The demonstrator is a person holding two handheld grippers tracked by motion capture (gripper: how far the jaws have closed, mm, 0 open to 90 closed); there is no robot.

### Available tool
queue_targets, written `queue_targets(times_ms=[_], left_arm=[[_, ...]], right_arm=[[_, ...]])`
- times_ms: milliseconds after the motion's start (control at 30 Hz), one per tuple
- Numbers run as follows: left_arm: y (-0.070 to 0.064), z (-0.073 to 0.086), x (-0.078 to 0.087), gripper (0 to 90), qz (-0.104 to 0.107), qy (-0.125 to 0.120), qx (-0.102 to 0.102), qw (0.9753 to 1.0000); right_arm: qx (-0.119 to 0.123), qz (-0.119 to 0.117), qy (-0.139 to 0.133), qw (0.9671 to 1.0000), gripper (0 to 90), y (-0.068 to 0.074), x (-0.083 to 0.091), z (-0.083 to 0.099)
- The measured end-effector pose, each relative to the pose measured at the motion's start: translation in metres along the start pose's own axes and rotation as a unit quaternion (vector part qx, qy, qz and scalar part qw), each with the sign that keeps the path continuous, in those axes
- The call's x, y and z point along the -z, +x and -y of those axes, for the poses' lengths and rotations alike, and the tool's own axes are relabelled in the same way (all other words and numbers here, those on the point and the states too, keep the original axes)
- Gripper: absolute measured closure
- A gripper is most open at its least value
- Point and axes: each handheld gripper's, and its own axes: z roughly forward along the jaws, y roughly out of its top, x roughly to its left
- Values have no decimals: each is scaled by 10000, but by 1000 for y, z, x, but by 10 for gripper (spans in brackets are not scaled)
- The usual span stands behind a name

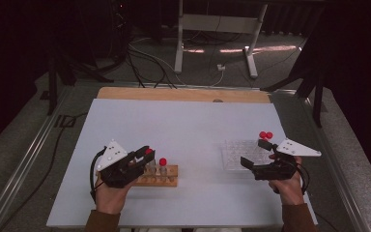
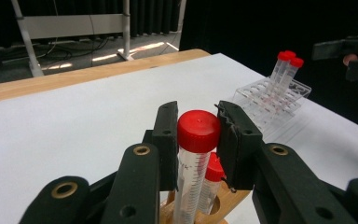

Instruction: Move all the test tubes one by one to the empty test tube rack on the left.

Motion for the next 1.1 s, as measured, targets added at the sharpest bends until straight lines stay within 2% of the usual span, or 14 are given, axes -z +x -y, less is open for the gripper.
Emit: queue_targets(times_ms=[267,967,1100], left_arm=[[-1,11,-4,711,-6,109,-90,9999],[2,34,-14,709,-47,465,-49,9989],[2,36,-14,708,-62,467,-40,9989]], right_arm=[[10,-9,5,10000,0,0,0,0],[47,-43,20,10000,0,1,0,1],[63,-47,11,10000,0,1,0,0]])
